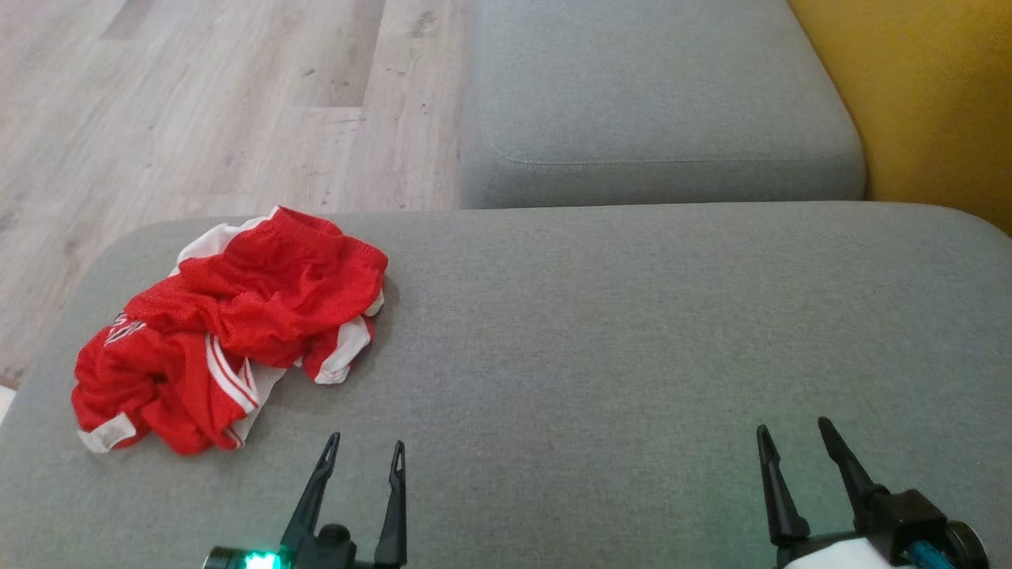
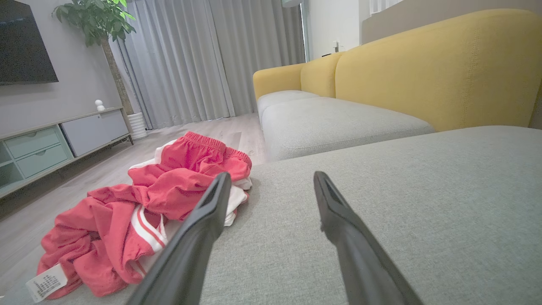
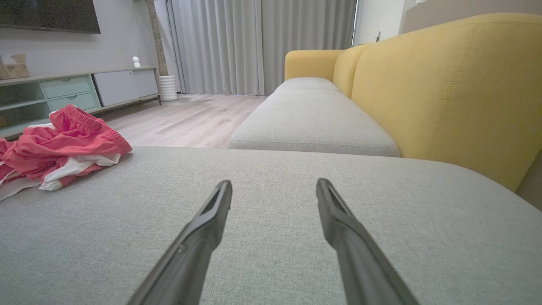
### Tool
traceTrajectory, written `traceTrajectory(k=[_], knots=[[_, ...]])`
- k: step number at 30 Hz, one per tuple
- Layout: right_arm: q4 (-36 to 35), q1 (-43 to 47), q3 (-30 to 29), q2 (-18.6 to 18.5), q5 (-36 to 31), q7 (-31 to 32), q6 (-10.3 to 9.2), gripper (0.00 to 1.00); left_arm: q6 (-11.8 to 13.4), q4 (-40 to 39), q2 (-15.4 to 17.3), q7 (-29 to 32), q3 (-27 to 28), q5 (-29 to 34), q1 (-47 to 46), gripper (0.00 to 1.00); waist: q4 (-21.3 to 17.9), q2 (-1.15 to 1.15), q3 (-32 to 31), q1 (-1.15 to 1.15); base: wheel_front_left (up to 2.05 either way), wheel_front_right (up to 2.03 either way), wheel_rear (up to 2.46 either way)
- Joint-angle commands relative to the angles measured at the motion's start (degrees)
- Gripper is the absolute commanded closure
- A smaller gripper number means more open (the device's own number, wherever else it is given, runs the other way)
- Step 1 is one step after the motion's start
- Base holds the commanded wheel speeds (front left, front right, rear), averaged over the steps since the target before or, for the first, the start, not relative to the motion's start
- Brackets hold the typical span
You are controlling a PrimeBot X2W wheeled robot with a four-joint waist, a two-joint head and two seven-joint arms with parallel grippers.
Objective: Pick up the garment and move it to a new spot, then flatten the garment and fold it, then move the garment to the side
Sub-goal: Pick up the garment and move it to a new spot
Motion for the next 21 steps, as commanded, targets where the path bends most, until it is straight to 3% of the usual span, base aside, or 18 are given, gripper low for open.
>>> traceTrajectory(k=[1, 7, 15, 21], knots=[[-1.5, -2.2, 1.0, -0.6, 0.6, -0.8, 0.26, 0.0, 0.2, -1.4, 0.1, -0.6, 2.1, 0.6, -3.2, 0.0, 0.8, 0.0, 0.0, 0.0, 0.0, 0.0, 0.0], [-1.3, -1.7, 1.3, -0.6, 1.3, -0.8, 0.26, 0.0, 0.3, -0.6, 0.2, -0.6, 2.2, 0.8, -4.1, 0.0, 6.5, 0.0, 0.3, 0.0, 0.0, 0.0, 0.0], [-1.6, -2.0, 2.2, -0.6, 2.3, -0.8, 0.26, 0.0, 0.6, -0.9, 1.3, -0.6, 3.2, 0.8, -4.4, 0.0, 18.5, 0.0, 1.7, 0.0, 0.0, 0.0, 0.0], [-0.8, -5.6, 5.0, -0.6, 1.3, -0.8, 0.26, 0.0, 3.4, -3.8, 1.1, -0.6, 6.0, 0.4, -4.2, 0.0, 22.4, 0.0, 5.5, 0.0, 0.0, 0.0, 0.0]])
